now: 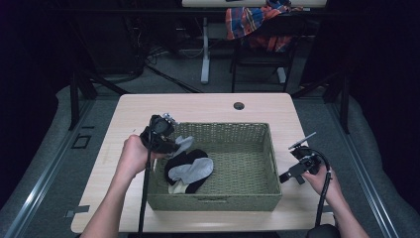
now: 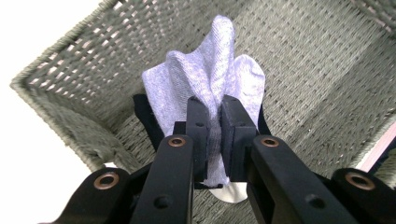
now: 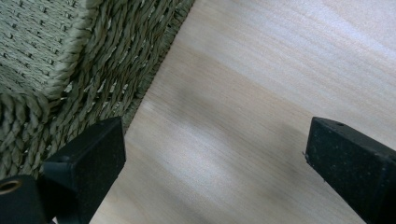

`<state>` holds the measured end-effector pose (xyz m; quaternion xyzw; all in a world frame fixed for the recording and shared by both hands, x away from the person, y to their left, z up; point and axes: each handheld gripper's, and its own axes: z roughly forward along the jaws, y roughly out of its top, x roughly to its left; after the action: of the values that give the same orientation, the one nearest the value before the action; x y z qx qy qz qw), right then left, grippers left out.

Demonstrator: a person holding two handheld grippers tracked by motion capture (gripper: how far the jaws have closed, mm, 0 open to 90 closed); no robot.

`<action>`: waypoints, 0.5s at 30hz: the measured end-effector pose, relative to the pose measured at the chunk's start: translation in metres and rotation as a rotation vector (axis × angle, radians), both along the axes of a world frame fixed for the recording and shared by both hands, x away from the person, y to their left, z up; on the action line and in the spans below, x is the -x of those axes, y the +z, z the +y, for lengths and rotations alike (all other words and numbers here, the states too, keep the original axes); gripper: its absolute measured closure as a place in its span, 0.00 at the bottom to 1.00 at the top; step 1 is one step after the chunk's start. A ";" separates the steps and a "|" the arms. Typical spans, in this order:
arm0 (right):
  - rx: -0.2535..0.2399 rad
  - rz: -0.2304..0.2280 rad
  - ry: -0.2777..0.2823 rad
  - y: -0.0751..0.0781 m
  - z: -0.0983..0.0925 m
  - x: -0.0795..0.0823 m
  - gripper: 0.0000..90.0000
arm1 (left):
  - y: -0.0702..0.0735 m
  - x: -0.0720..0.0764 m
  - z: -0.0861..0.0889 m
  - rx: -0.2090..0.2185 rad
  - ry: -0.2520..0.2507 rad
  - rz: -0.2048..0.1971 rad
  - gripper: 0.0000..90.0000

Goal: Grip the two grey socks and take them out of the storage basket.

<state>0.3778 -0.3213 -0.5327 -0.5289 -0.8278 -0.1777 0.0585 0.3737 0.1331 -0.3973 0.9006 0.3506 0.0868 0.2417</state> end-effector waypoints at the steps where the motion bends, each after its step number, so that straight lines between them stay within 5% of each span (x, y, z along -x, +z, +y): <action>1: 0.001 0.000 0.001 0.000 0.000 0.000 0.05 | 0.002 0.001 0.002 0.005 0.003 -0.004 0.93; 5: 0.022 0.019 0.038 0.002 -0.002 -0.002 0.05 | 0.008 0.002 0.009 0.018 0.017 -0.019 0.93; 15: 0.007 0.000 0.005 0.001 0.000 0.000 0.05 | 0.021 0.005 0.031 0.039 0.070 -0.053 0.93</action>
<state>0.3775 -0.3214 -0.5315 -0.5270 -0.8298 -0.1744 0.0572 0.3690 0.1645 -0.3765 0.8803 0.3770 0.1121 0.2653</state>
